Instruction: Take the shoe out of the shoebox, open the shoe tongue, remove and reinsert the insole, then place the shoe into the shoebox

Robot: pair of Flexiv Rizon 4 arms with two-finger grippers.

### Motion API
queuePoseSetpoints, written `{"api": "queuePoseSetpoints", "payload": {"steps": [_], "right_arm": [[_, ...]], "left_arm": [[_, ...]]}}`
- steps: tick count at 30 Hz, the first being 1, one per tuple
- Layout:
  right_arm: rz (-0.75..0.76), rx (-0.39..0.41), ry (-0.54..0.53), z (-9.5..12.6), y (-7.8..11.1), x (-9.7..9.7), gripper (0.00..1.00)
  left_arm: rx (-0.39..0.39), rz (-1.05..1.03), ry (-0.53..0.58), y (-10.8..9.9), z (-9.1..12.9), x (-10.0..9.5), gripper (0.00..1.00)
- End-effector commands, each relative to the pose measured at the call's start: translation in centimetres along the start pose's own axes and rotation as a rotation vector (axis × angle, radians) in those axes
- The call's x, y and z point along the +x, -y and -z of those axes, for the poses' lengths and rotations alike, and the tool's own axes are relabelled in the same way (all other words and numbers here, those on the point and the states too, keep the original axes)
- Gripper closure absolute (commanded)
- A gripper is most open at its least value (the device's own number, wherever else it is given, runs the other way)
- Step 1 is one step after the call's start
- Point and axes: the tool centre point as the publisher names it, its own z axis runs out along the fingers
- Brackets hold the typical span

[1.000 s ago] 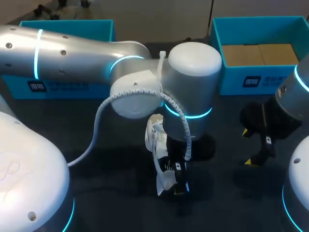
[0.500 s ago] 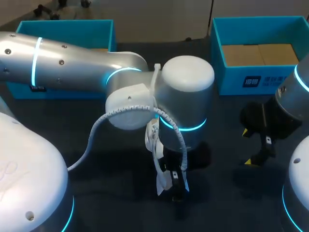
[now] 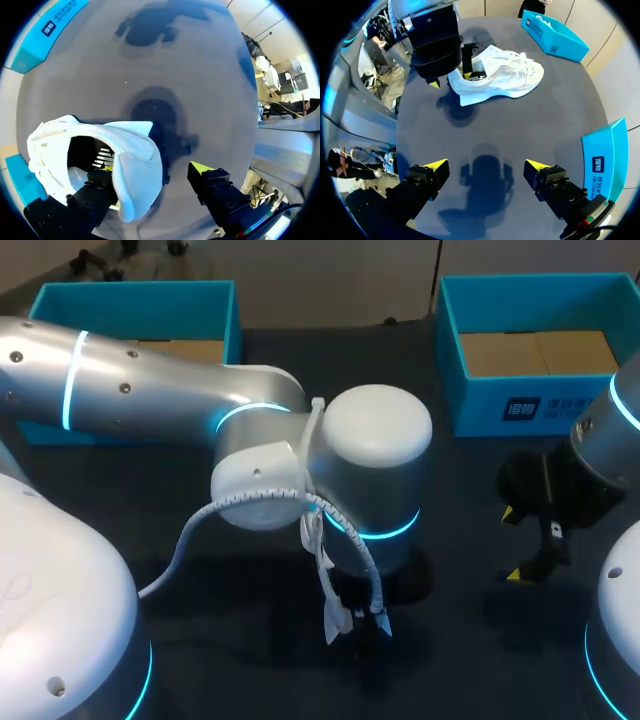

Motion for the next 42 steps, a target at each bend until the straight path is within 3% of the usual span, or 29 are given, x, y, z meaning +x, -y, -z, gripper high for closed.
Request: {"api": "queuePoseSetpoints", "payload": {"steps": [1,11,13,15,29,36,42], "right_arm": [[0.000,0.001,0.002,-0.2,0.0,0.1,0.00],[0.000,0.001,0.002,-0.2,0.0,0.1,0.00],[0.000,0.001,0.002,-0.2,0.0,0.1,0.00],[0.000,0.001,0.002,-0.2,0.0,0.1,0.00],[0.000,0.001,0.002,-0.2,0.0,0.1,0.00],[0.000,0.001,0.002,-0.2,0.0,0.1,0.00],[0.000,0.001,0.002,-0.2,0.0,0.1,0.00]], "left_arm": [[0.000,0.005,0.011,0.3,-0.4,0.3,0.36],[-0.018,0.025,0.021,0.8,-1.1,-0.2,0.54],[-0.019,0.027,0.019,0.8,-1.2,-0.3,0.73],[-0.021,0.029,0.018,0.8,-1.2,-0.5,1.00],[-0.028,0.017,0.020,0.5,0.1,-1.3,1.00],[-0.033,-0.025,0.000,0.2,2.9,-2.6,1.00],[-0.033,-0.055,-0.007,-0.9,6.7,-4.5,1.00]]}}
